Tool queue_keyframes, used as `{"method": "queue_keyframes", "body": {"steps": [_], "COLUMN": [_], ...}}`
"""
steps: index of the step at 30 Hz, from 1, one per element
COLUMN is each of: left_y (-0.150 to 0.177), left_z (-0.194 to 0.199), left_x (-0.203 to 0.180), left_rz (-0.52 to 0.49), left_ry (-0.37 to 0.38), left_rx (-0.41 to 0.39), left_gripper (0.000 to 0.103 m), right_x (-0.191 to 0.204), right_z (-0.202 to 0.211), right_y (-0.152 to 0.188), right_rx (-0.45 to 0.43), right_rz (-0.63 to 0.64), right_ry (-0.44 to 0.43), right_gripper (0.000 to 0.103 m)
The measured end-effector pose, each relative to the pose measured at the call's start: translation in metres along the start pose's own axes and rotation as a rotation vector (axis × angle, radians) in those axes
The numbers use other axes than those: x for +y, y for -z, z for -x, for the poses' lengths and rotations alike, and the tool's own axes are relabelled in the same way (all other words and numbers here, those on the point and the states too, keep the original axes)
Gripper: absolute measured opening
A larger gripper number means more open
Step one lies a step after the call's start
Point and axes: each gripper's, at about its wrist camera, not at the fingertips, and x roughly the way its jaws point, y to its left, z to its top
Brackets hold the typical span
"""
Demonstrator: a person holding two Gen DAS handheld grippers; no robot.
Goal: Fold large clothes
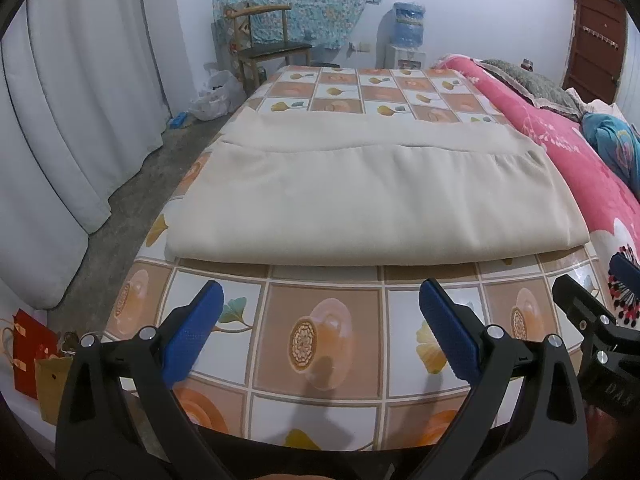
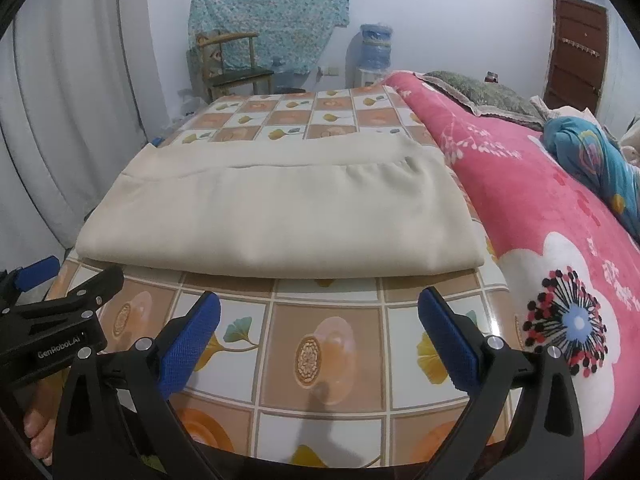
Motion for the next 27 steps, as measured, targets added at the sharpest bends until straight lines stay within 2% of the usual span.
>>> {"method": "queue_keyframes", "body": {"steps": [7,27], "left_y": [0.0,0.0006], "left_z": [-0.0032,-0.0046], "left_x": [-0.0009,-0.0031], "left_rz": [0.005,0.002], "left_ry": [0.013,0.029], "left_rx": [0.016,0.037], "left_gripper": [0.095,0.095], "right_x": [-0.0033,-0.0046], "right_z": [-0.006,-0.0086], "right_y": [0.0003,0.0002], "right_rx": [0.031,0.039], "right_rz": [-0.027,-0.028], "right_ry": [-0.02,-0.01], "right_gripper": [0.096,0.096]}}
